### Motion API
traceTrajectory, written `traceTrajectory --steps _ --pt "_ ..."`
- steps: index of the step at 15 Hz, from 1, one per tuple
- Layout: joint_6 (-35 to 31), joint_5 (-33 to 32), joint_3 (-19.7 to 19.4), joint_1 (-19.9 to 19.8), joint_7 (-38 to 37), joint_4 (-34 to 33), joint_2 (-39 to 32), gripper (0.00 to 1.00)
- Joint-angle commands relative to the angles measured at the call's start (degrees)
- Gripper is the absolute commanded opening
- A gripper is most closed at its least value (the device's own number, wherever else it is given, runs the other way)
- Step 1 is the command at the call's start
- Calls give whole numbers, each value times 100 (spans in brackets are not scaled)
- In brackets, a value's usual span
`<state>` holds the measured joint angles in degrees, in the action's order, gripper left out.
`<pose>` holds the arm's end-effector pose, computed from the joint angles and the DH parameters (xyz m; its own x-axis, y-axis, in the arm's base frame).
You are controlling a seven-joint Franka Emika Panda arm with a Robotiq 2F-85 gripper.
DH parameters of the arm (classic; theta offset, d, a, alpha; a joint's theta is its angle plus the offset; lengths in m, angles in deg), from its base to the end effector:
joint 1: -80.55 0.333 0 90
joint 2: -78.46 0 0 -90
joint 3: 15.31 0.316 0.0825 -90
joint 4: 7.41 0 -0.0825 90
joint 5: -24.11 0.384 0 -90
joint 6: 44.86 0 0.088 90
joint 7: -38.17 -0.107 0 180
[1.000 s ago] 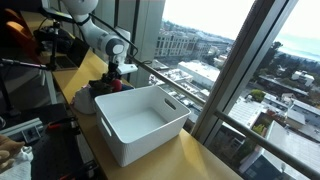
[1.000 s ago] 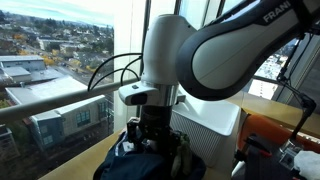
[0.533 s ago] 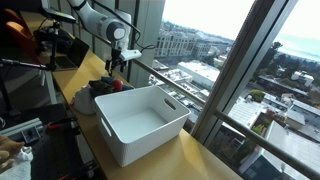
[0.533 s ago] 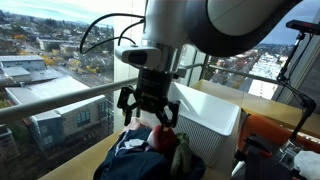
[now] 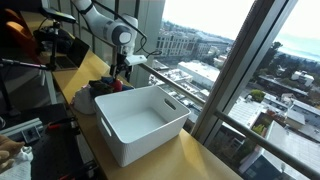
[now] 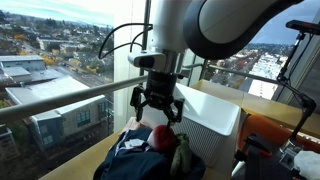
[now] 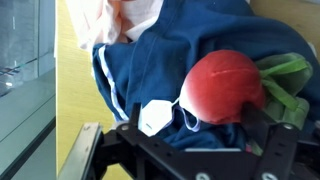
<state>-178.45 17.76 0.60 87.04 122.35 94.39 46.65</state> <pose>0.6176 0.2358 0.2579 -0.3179 0.9459 0.0653 0.9481 0.3174 0.0182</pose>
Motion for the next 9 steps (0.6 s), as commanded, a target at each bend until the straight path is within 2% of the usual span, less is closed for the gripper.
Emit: traceTrajectory --steps 1,6,7,8,9 --pt "164 191 29 -56 203 -239 -527 100" --pt "249 139 43 -67 196 -459 -1060 100" --pt "290 130 42 -59 190 -527 -1138 94" --pt "333 129 46 -65 210 -592 -1202 74" --pt "355 120 47 -63 228 -654 -1258 68"
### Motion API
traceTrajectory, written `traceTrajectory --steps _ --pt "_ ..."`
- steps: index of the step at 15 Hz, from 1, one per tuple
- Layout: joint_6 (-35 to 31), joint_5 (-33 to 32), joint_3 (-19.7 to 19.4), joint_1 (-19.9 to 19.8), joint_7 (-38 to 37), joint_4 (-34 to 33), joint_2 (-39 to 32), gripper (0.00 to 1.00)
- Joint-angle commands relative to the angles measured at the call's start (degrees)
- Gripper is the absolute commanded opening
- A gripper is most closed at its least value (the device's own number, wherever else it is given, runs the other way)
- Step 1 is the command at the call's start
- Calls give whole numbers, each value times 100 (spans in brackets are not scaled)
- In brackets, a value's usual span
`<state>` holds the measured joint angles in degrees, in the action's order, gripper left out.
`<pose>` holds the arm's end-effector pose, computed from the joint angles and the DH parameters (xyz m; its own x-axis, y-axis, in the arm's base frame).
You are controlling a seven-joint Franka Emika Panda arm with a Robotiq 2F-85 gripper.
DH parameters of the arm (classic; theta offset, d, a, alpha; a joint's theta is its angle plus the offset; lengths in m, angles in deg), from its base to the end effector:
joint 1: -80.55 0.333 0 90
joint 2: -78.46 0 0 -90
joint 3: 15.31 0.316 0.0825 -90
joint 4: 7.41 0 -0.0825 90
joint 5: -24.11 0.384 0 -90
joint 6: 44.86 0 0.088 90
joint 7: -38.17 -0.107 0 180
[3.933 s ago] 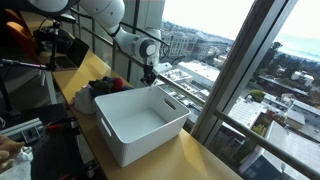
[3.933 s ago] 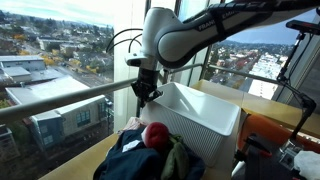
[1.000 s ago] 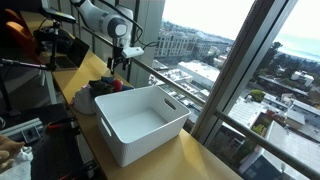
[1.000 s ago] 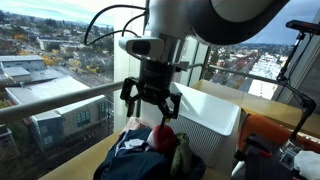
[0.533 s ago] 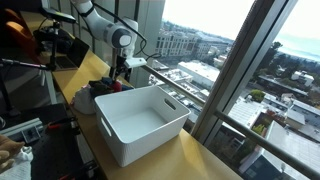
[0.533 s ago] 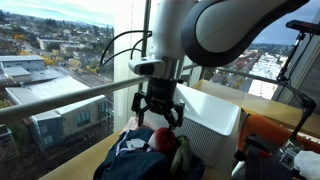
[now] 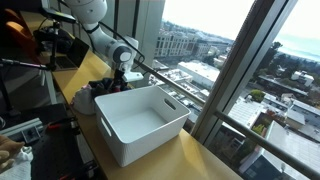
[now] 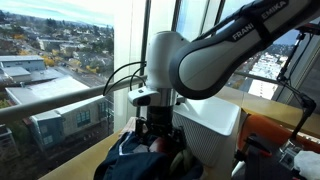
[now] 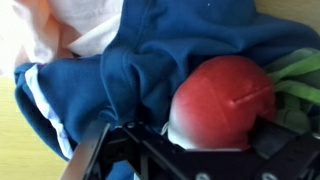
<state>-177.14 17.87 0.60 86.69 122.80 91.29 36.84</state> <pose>0.6143 0.2314 0.1684 -0.3001 0.9486 0.1006 0.9431 0.3108 -0.1178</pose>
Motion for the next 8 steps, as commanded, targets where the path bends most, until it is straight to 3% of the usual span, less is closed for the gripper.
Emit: traceTrajectory --steps 1,8 --pt "243 107 46 -22 193 -414 -327 58" --pt "238 141 65 -84 292 -642 -340 6"
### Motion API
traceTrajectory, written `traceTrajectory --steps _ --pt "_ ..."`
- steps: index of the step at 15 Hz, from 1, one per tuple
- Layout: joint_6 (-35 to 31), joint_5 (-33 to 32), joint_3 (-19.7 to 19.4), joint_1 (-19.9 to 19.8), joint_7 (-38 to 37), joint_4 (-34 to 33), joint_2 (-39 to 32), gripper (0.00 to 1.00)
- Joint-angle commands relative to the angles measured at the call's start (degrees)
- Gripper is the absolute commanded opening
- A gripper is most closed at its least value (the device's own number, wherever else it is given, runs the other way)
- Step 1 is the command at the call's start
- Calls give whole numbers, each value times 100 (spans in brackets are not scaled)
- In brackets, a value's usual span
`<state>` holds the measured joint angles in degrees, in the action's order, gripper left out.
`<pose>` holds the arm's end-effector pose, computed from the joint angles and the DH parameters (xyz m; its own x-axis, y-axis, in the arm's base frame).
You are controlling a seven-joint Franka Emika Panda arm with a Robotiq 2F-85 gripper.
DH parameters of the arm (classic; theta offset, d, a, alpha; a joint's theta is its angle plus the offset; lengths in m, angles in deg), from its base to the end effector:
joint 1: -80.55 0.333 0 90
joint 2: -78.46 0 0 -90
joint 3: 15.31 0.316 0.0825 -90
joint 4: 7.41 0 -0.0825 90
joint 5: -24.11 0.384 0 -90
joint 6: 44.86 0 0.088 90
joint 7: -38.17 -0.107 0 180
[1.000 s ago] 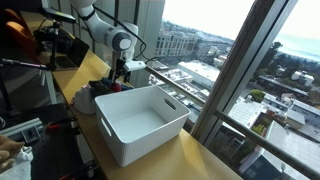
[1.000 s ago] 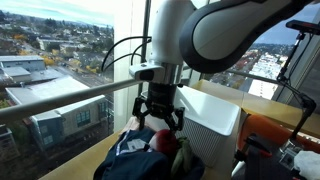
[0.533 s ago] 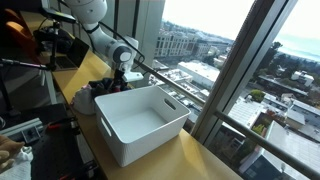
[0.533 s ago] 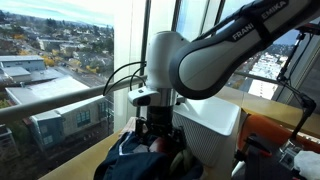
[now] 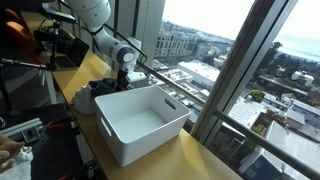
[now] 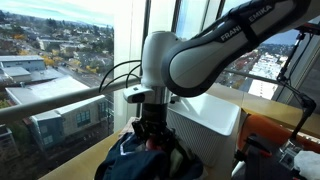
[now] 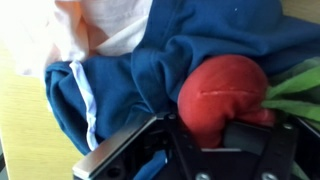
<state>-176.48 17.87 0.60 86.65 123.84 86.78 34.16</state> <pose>0.6334 0.2326 0.1678 -0.3056 0.9456 0.1112 0.9438 0.3163 -0.0958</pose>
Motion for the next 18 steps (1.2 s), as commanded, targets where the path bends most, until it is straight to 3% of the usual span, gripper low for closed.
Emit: traceTrajectory --steps 1,11,18 --pt "175 150 73 -96 197 -196 -8 1" --pt "316 263 -13 -484 323 -311 1307 0" --pt "383 871 -198 -983 814 -170 2409 0"
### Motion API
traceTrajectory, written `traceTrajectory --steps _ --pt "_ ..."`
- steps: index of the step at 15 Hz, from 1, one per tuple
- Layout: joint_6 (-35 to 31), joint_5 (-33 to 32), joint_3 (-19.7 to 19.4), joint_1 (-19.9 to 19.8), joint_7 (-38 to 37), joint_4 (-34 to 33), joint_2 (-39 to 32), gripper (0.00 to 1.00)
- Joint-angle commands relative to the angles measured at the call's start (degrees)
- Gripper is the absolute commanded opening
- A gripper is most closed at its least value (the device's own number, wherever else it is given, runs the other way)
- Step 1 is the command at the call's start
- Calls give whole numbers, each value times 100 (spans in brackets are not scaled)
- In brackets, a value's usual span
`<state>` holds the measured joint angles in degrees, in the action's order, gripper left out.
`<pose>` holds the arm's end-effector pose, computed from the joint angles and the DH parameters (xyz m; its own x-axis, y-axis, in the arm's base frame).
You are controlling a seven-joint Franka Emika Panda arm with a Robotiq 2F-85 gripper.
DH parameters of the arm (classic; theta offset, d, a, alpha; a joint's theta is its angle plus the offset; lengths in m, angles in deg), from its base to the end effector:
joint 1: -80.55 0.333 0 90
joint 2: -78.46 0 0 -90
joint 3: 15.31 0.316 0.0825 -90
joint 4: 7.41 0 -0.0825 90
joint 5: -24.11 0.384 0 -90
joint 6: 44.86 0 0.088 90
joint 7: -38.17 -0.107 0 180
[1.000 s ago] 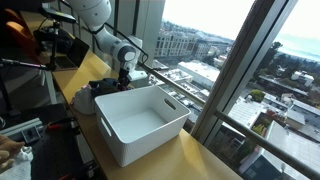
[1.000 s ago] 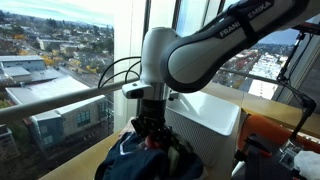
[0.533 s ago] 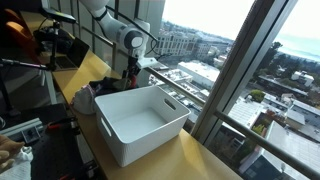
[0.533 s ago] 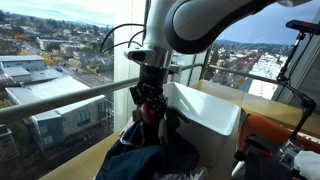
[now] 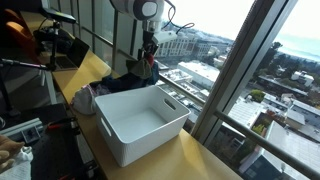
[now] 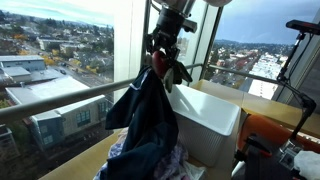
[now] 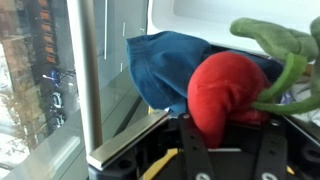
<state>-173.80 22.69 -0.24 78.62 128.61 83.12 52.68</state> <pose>0.6881 0.1329 0.4092 -0.2197 0.9715 0.0890 0.9530 0.1942 0.2327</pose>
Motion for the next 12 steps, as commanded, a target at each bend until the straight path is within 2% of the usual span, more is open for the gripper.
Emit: traceTrajectory --steps 1,6,12 --pt "90 504 -167 -259 404 258 763 0" --pt "159 852 -586 -452 592 357 1775 0" --pt "605 644 -1171 -333 450 -44 2869 0"
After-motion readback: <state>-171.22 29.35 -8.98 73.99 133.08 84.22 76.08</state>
